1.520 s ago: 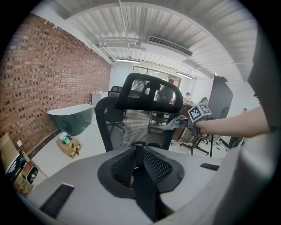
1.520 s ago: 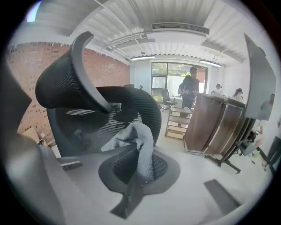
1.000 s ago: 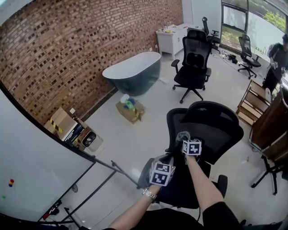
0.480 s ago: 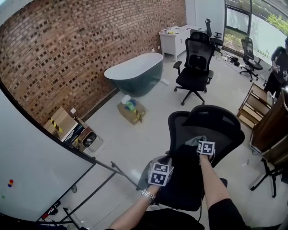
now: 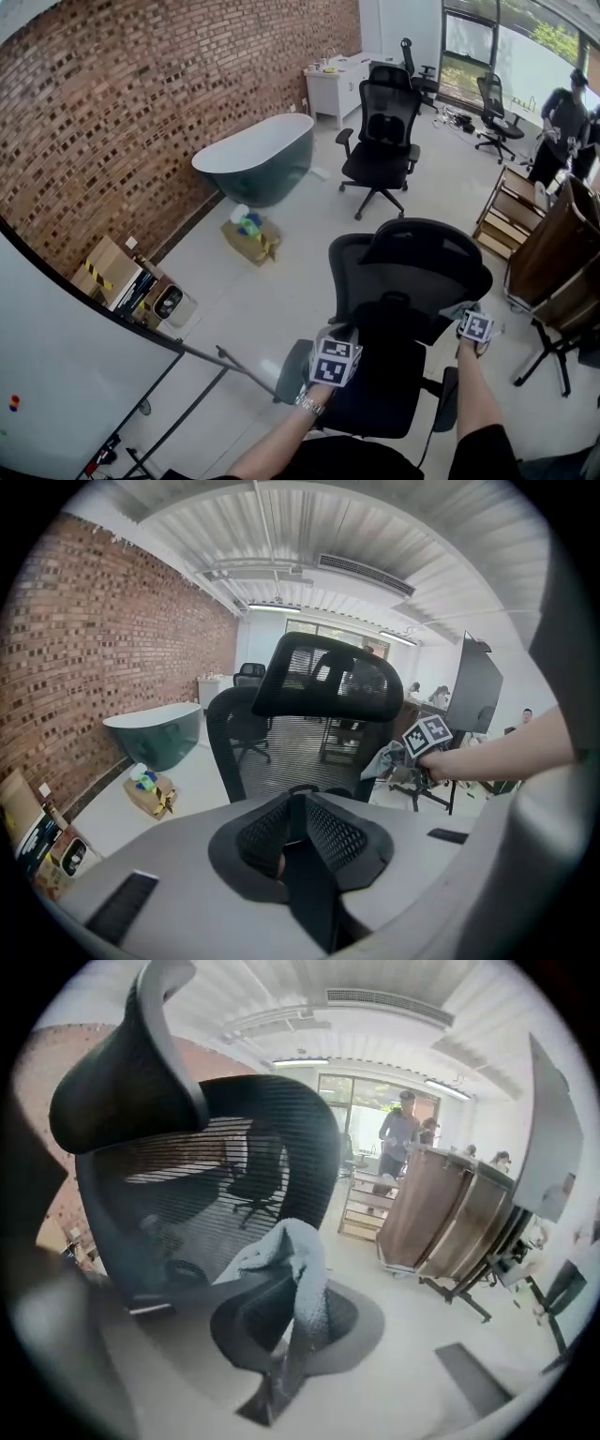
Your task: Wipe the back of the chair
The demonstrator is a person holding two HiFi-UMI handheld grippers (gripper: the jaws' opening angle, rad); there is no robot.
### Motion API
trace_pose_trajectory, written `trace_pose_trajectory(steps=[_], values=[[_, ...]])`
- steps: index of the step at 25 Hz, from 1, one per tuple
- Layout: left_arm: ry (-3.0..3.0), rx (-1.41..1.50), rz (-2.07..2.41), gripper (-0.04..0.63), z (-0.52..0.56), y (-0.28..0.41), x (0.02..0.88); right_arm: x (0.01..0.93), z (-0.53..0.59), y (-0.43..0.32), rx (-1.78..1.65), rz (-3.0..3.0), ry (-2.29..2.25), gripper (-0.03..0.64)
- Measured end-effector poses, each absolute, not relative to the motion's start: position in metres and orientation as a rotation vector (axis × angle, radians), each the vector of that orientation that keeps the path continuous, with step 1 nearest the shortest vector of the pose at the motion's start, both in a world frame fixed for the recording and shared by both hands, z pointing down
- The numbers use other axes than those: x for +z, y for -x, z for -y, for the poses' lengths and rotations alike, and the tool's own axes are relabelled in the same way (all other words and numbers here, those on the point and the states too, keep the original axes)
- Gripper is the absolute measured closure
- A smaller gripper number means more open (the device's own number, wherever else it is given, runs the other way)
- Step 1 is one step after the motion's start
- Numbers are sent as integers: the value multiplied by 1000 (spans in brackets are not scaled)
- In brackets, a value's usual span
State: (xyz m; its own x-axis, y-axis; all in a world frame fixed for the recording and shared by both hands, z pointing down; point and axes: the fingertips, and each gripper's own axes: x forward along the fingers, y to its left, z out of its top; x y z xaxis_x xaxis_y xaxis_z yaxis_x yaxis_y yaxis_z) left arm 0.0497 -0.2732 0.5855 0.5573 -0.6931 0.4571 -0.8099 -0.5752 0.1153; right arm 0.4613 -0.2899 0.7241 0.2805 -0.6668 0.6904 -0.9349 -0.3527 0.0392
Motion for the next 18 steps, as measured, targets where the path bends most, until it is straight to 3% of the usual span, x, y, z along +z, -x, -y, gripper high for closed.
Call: trace_pose_trajectory(steps=[4, 13, 18], values=[[-2476, 519, 1244, 538, 273, -49, 585, 724, 293, -415, 760, 1564, -2070, 604], [-2461, 540, 1290, 538, 265, -30, 578, 743, 372, -144, 751, 2074, -1623, 604], [-2458, 558, 1324, 538, 257, -16, 572, 744, 406, -102, 676, 2061, -1524, 604]])
